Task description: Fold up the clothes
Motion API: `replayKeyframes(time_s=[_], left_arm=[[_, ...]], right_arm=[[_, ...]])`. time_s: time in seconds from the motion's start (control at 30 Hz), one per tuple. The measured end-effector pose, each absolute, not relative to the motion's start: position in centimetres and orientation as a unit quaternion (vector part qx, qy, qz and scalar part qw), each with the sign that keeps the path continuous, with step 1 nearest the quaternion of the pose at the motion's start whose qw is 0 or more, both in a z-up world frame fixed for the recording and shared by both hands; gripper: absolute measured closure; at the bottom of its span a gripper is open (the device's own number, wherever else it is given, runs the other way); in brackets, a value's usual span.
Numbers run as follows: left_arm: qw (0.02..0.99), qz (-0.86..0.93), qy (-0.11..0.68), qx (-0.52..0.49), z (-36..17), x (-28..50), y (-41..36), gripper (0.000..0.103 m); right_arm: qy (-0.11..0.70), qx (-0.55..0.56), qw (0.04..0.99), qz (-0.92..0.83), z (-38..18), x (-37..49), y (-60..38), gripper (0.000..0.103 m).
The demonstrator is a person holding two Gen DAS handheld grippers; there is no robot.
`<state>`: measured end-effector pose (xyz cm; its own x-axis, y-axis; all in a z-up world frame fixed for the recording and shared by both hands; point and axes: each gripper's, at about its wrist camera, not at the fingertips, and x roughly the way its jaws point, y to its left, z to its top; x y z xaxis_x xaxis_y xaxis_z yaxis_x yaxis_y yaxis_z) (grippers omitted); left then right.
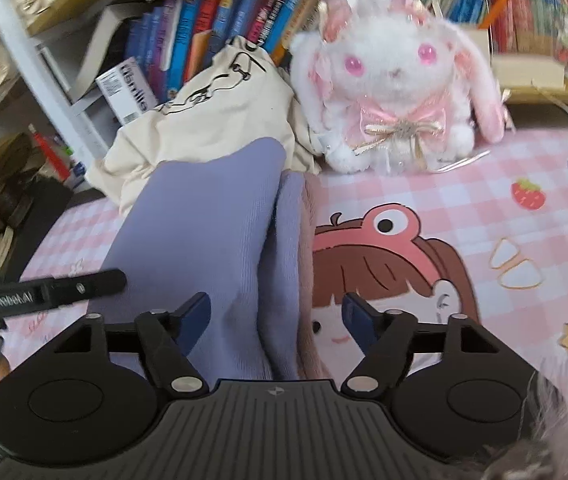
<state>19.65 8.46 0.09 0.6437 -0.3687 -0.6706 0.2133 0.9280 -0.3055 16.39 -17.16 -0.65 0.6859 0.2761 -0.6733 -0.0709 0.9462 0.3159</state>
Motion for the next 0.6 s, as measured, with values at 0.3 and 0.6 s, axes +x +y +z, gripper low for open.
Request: replayKeyframes(time_s=[0.3,0.6], left_arm=[[0.923,-0.112,0.362,-0.062,0.4,12.8,6.6,0.022],[0.927,-0.070,0.363,-0.062,-1.2,8.2,5.2,0.017]], right_arm=[[0.356,0.064,0.929,0.072,0.2,10.3,-17.9,0.020],[0.358,0.026,0.933,0.022,-1.0,6.3,-18.5,0.007]])
